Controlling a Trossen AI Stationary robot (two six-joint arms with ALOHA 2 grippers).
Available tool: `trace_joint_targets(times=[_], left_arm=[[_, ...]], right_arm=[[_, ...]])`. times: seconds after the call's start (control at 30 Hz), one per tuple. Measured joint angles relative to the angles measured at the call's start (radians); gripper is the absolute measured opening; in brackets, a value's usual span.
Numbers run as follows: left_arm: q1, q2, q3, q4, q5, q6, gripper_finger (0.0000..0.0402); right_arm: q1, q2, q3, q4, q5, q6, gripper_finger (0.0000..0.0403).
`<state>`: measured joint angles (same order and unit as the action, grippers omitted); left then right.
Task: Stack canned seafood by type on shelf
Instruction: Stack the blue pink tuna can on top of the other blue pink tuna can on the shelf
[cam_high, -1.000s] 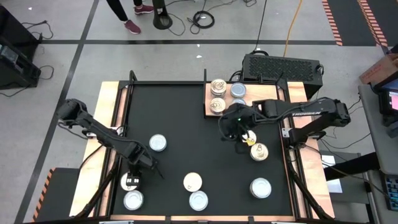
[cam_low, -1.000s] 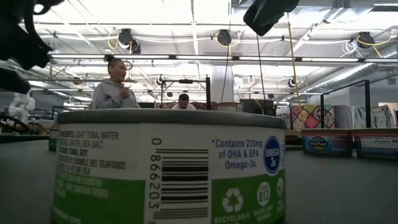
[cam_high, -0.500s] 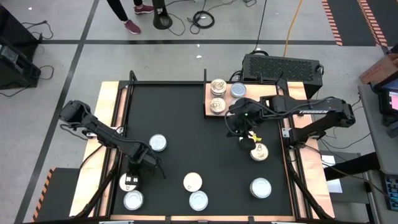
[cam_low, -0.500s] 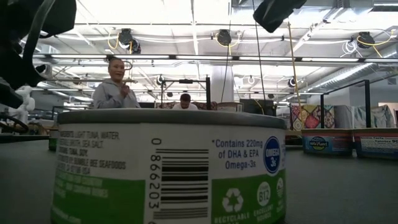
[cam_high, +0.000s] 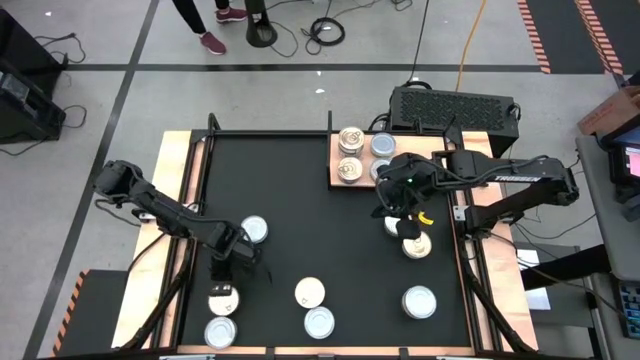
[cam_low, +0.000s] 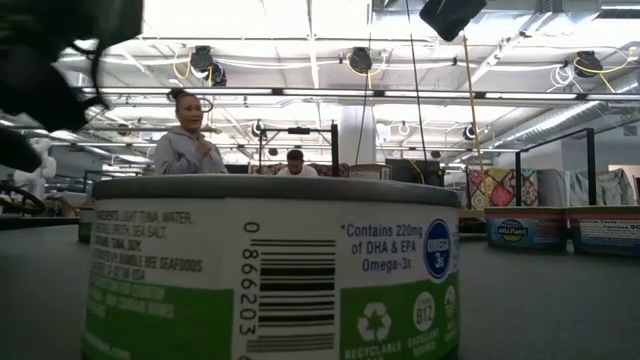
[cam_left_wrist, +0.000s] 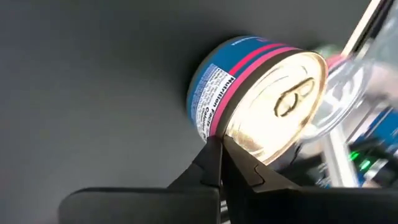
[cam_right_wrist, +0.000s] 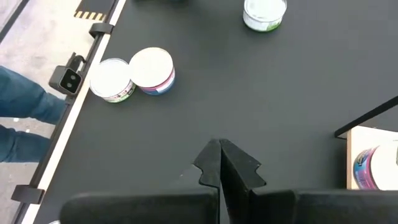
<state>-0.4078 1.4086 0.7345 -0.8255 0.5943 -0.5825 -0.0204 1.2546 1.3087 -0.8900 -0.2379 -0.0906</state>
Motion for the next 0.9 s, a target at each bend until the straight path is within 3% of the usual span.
trace_joint_targets(times=[0.23, 0.57, 0.8, 0.9], left_arm=[[0.103, -0.044, 0.000, 0.079, -0.012, -0.102, 0.0001], [0.247, -0.059, 0.000, 0.327, -0.003, -0.340, 0.0000], [0.308, -0.059, 0.000, 0.481, -0.024, -0.443, 0.0000], [0.331, -0.059, 0.000, 0.585, -0.079, -0.533, 0.0000]], right_arm=[[0.000, -0.040, 0.000, -0.009, 0.004, 0.000, 0.0000], [0.000, -0.084, -0.020, -0.025, 0.006, 0.004, 0.0000], [0.000, -0.201, -0.246, 0.155, 0.004, 0.100, 0.0000], [0.000, -0.255, -0.358, 0.249, 0.002, 0.196, 0.0000]])
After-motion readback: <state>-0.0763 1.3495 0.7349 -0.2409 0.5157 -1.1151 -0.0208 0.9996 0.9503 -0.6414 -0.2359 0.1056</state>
